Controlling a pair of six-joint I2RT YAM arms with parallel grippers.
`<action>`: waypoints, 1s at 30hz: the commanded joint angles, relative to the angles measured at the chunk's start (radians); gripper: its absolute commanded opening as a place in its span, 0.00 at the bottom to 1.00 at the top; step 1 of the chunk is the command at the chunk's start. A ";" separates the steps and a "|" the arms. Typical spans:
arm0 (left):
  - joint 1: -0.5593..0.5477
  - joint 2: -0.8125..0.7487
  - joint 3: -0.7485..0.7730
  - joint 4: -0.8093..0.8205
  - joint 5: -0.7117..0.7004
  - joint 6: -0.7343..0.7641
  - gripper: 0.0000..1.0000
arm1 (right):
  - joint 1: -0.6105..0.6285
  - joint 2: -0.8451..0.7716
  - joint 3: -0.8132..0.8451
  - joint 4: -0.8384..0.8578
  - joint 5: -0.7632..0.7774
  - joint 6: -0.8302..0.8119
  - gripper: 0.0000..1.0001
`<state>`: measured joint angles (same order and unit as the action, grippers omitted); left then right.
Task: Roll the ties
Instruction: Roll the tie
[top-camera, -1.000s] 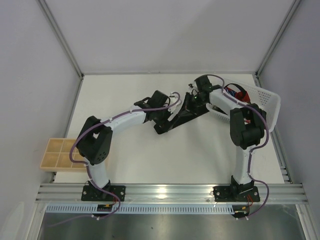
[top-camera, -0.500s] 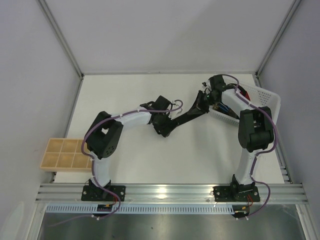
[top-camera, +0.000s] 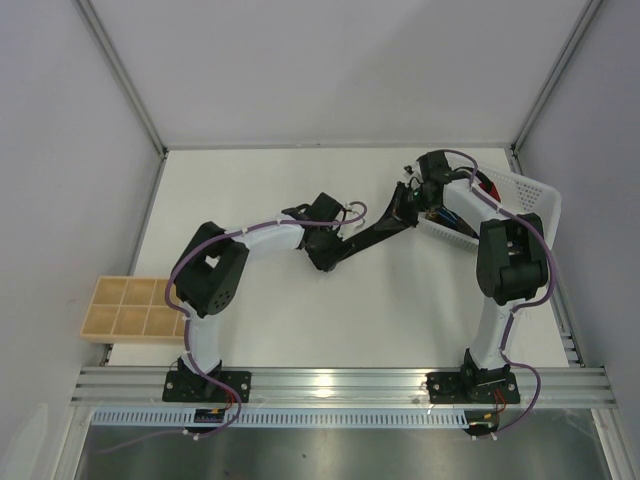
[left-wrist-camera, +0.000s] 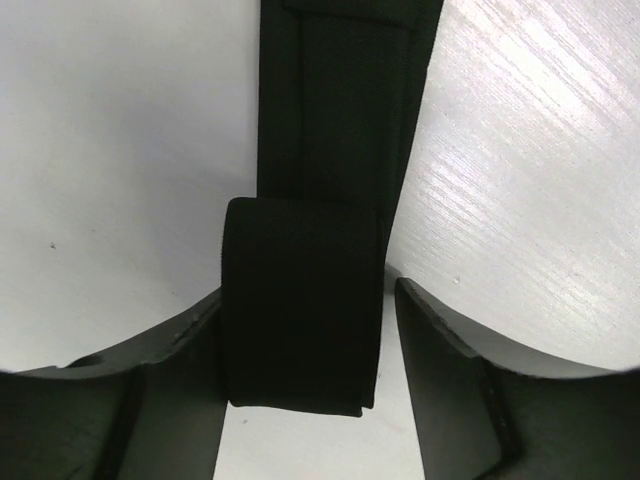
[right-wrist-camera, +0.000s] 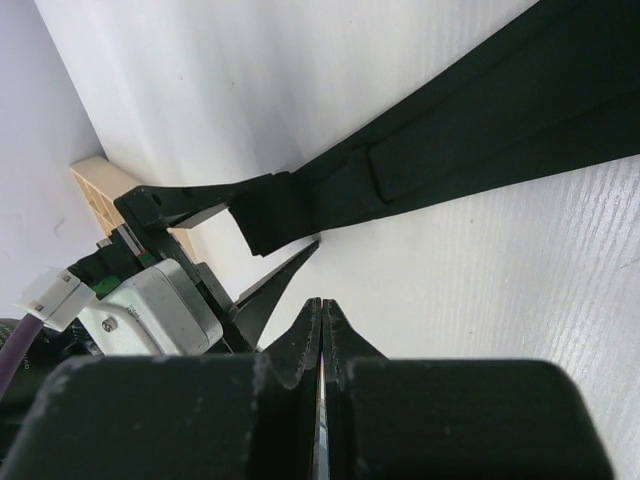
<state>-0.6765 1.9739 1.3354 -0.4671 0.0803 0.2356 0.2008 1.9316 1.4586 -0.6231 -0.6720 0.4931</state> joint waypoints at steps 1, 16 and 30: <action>0.006 0.019 0.002 -0.018 -0.060 0.018 0.67 | 0.003 -0.052 -0.003 0.016 -0.028 0.001 0.01; 0.022 -0.044 -0.042 -0.001 -0.019 0.018 0.32 | 0.037 -0.036 -0.014 0.045 -0.034 0.019 0.00; 0.069 -0.024 -0.009 -0.022 0.062 0.005 0.73 | 0.075 -0.014 -0.010 0.063 -0.035 0.038 0.00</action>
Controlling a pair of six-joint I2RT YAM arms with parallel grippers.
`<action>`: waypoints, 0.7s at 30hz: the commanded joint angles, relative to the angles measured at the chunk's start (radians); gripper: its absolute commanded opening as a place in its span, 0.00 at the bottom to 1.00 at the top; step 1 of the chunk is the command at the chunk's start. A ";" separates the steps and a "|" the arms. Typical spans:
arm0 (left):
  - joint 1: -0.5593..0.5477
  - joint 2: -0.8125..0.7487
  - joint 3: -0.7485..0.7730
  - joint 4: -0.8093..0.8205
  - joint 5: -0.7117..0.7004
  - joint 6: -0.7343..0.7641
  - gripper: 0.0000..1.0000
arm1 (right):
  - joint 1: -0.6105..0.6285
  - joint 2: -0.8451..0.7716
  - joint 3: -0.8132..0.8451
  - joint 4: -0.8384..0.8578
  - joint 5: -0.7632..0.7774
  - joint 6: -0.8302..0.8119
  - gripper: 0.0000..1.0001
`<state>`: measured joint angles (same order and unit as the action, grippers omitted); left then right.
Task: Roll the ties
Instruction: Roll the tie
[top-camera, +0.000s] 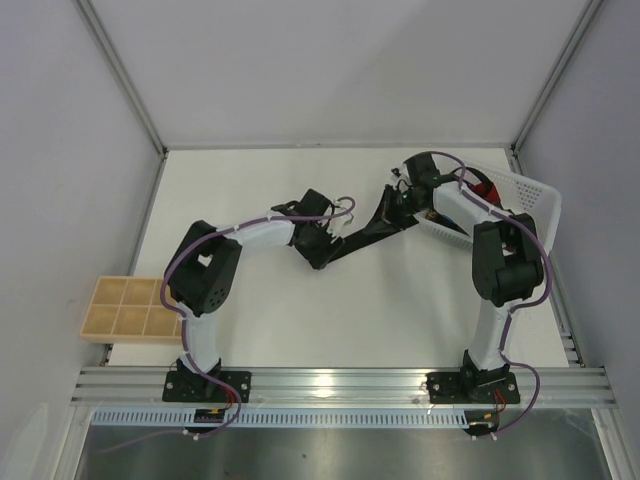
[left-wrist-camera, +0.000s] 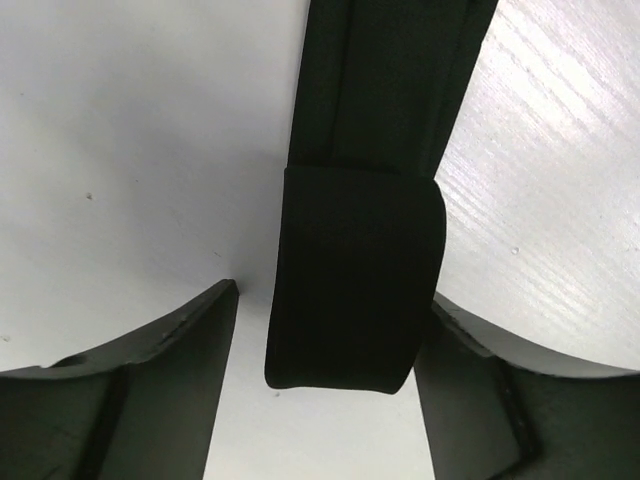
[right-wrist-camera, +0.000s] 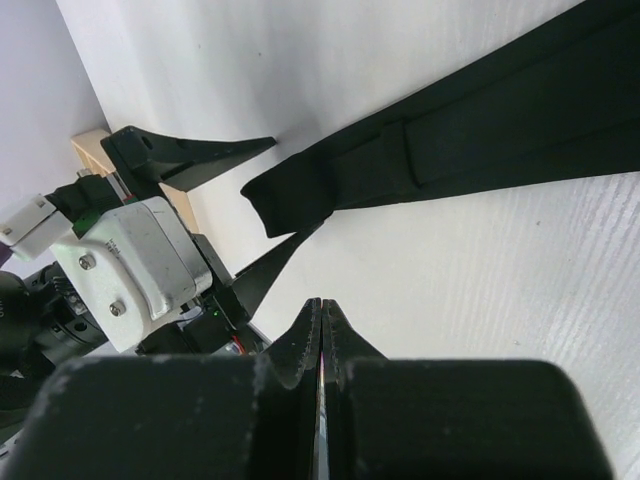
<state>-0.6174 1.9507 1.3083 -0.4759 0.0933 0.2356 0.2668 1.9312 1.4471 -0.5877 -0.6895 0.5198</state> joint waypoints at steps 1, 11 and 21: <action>0.008 0.004 0.025 -0.018 0.057 0.005 0.71 | 0.009 -0.011 0.009 0.029 -0.018 0.013 0.00; 0.019 -0.052 -0.017 0.005 0.089 0.007 0.36 | 0.028 0.022 0.062 0.020 -0.019 0.017 0.00; 0.091 -0.252 -0.101 0.059 0.134 -0.025 1.00 | 0.055 0.046 0.081 0.025 -0.013 0.022 0.00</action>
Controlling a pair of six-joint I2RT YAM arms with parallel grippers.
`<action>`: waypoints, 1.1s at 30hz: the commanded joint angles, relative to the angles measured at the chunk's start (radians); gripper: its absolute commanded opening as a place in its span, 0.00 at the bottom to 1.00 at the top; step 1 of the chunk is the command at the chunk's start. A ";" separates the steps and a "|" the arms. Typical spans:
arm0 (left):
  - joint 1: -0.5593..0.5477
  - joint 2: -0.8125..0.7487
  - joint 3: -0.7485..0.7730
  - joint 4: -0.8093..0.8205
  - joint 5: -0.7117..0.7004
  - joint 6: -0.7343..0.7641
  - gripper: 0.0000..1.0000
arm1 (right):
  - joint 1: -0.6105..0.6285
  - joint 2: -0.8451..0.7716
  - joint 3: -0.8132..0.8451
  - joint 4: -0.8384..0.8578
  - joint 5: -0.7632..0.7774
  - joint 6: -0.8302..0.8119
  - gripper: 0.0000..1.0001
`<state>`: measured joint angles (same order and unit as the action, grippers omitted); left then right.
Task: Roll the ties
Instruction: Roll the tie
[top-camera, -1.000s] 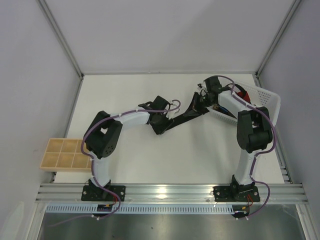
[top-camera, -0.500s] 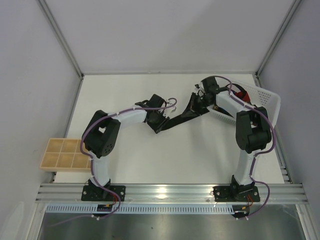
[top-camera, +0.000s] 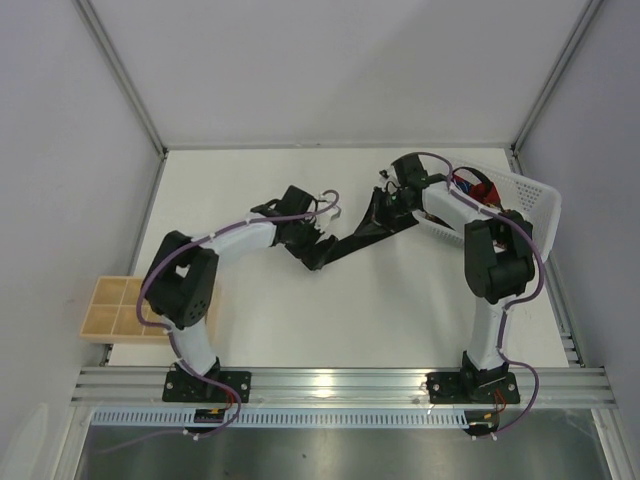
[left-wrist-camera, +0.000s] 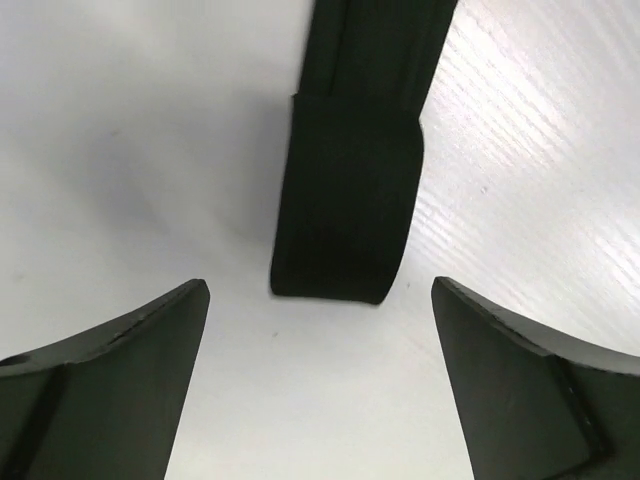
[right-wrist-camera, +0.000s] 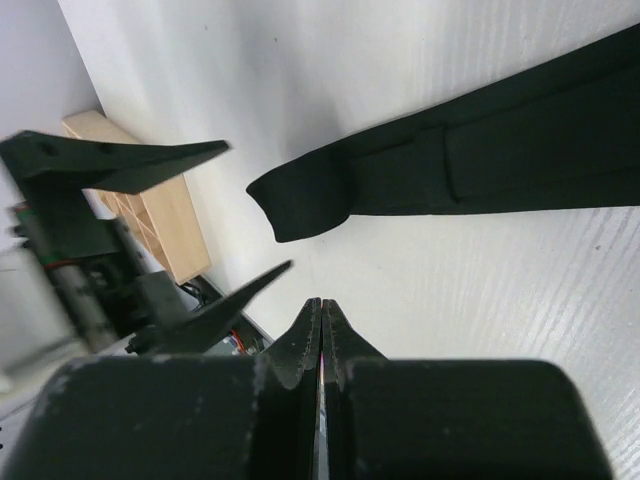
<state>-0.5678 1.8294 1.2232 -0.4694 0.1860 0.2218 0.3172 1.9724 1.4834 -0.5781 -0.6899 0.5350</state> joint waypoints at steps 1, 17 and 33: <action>0.064 -0.160 -0.037 0.066 0.047 -0.022 1.00 | 0.006 0.005 0.044 0.014 -0.008 0.006 0.00; 0.431 -0.436 -0.257 0.336 0.483 -0.644 1.00 | 0.140 0.141 0.181 -0.014 -0.042 0.008 0.00; 0.335 -0.358 -0.435 0.511 0.504 -0.993 0.79 | 0.172 0.266 0.242 -0.058 -0.002 -0.046 0.00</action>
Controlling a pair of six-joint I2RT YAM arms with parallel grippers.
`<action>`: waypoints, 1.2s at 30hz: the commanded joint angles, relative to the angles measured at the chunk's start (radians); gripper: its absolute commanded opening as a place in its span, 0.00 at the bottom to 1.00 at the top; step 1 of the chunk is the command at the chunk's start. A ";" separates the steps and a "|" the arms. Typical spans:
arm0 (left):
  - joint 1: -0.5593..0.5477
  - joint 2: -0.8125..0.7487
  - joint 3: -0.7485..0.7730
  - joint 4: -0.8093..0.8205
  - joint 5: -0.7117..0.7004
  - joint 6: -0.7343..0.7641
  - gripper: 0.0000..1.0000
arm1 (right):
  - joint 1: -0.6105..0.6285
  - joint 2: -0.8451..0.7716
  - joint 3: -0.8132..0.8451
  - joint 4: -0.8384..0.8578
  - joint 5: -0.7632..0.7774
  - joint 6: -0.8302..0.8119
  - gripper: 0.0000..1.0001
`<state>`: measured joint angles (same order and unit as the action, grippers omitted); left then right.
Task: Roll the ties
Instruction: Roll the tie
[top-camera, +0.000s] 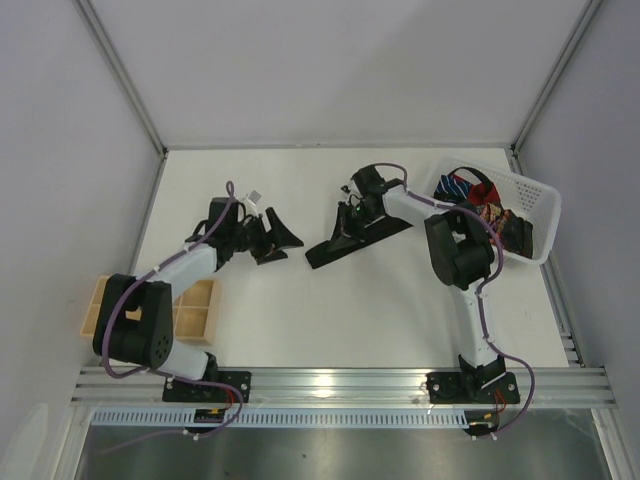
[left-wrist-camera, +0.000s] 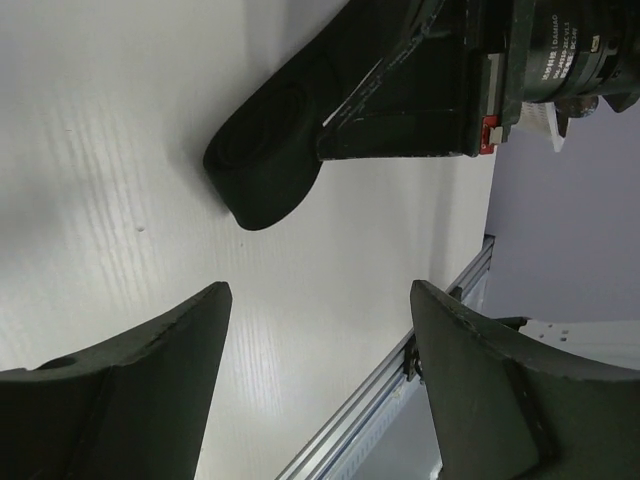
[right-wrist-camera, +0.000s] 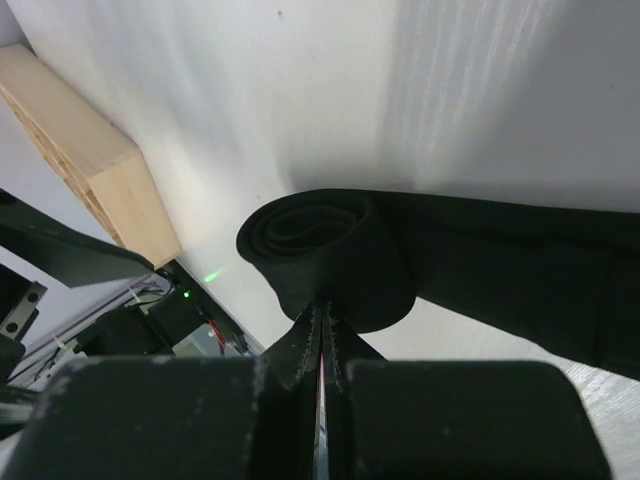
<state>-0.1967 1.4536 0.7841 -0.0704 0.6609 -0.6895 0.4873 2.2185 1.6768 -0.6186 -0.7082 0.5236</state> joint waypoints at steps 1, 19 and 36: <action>-0.046 0.025 0.003 0.119 0.026 -0.090 0.78 | 0.002 0.023 0.049 -0.018 0.019 -0.037 0.00; -0.145 0.249 0.058 0.178 -0.136 -0.166 0.70 | -0.047 0.052 0.069 -0.024 0.032 -0.079 0.00; -0.170 0.361 0.112 0.250 -0.172 -0.275 0.72 | -0.046 0.078 0.078 -0.021 0.019 -0.077 0.00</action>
<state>-0.3557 1.7985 0.8612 0.1364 0.5026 -0.9264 0.4393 2.2814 1.7321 -0.6426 -0.6903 0.4656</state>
